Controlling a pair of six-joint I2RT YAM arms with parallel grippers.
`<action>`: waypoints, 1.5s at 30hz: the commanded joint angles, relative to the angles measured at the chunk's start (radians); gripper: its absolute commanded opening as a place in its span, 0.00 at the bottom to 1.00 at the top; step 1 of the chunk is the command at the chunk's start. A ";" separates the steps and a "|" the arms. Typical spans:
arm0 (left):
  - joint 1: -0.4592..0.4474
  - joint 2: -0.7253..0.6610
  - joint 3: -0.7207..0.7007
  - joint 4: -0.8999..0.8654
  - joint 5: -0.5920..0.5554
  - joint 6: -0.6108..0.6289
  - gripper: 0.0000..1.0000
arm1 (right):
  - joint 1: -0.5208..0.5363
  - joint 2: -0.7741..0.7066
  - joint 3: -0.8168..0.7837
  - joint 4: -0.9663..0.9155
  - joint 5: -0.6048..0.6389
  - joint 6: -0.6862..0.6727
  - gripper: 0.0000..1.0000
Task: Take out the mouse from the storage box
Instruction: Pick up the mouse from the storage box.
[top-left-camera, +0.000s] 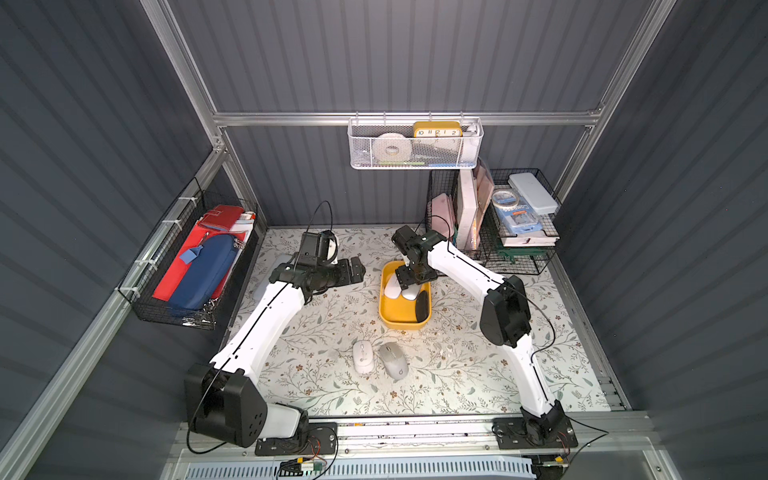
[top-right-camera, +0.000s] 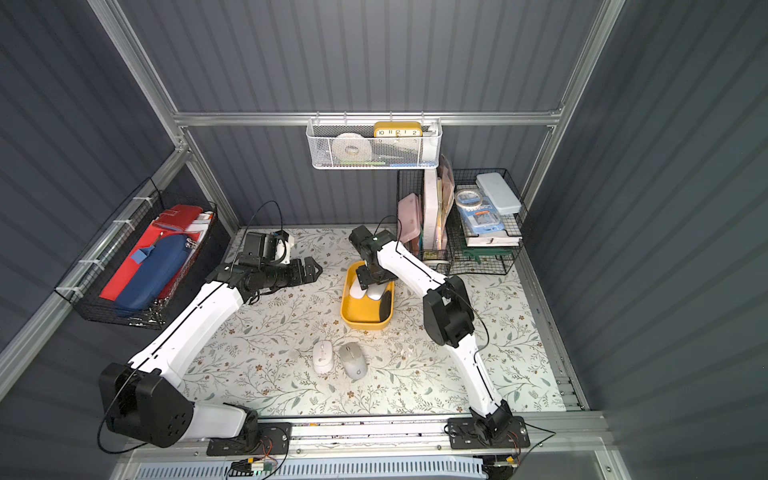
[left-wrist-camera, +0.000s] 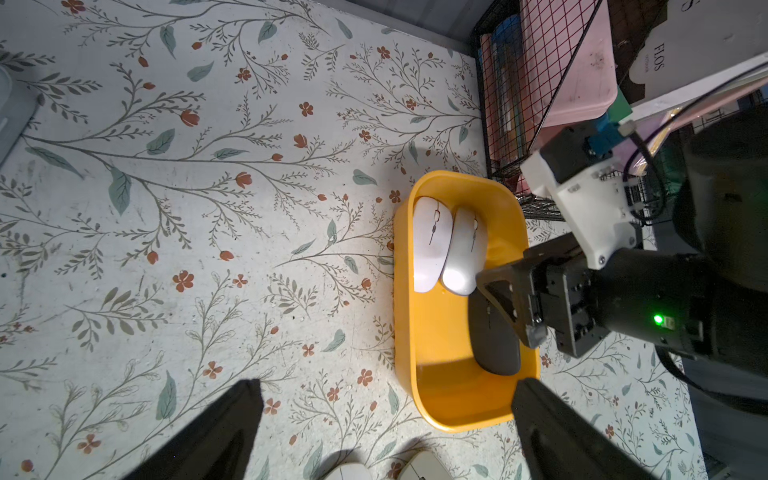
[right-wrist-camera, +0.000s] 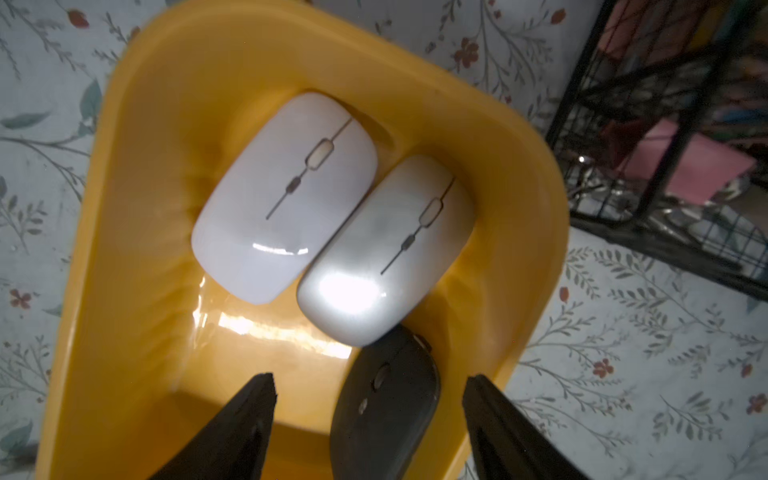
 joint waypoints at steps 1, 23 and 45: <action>0.007 0.004 0.003 0.014 0.018 0.010 0.99 | 0.023 -0.107 -0.123 0.007 0.009 -0.002 0.77; -0.262 0.294 -0.146 0.492 0.513 -0.242 0.96 | -0.154 -0.867 -0.868 0.464 0.224 0.296 0.82; -0.341 0.622 0.264 0.086 0.184 -0.188 0.90 | -0.191 -0.945 -0.951 0.499 0.165 0.259 0.83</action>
